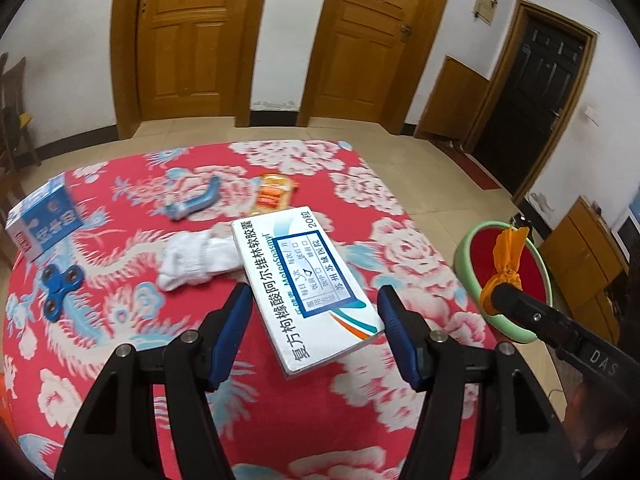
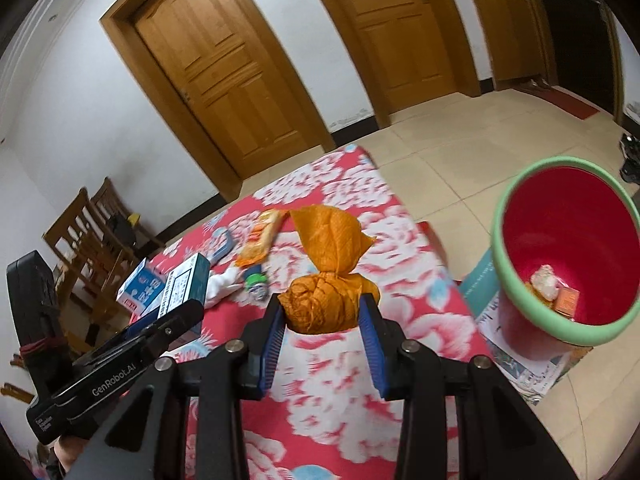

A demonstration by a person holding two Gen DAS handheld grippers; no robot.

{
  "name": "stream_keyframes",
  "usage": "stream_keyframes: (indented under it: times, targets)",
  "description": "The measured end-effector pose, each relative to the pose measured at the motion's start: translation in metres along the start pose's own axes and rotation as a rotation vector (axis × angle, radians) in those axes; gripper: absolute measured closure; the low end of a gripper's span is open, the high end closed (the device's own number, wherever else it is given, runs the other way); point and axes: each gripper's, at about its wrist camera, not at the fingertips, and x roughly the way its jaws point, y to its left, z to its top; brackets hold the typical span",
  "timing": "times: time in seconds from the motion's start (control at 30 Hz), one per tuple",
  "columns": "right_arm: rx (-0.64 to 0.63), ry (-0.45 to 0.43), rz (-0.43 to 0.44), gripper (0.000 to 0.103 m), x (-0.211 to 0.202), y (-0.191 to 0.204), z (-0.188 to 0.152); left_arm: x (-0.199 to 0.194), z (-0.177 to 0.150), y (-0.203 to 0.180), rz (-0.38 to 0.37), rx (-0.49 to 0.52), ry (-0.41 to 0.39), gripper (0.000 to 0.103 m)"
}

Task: Collect trash
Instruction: 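Lift the medicine box and orange bundle with both grippers over the bucket, then open the right gripper to drop the orange bundle while the left gripper drops the medicine box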

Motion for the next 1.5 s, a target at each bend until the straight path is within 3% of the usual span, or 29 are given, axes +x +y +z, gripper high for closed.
stream_keyframes:
  times: [0.73, 1.23, 1.5]
  targets:
    - [0.202, -0.09, -0.102, 0.062, -0.042, -0.112, 0.006, 0.04, 0.009, -0.101, -0.091, 0.166, 0.048, 0.038]
    - [0.332, -0.096, -0.21, 0.058, -0.043, -0.197, 0.01, 0.086, 0.012, -0.173, -0.181, 0.271, 0.089, 0.038]
    - [0.375, -0.108, -0.234, 0.047, -0.046, -0.223, 0.008, 0.107, 0.008, -0.21, -0.22, 0.336, 0.118, 0.038]
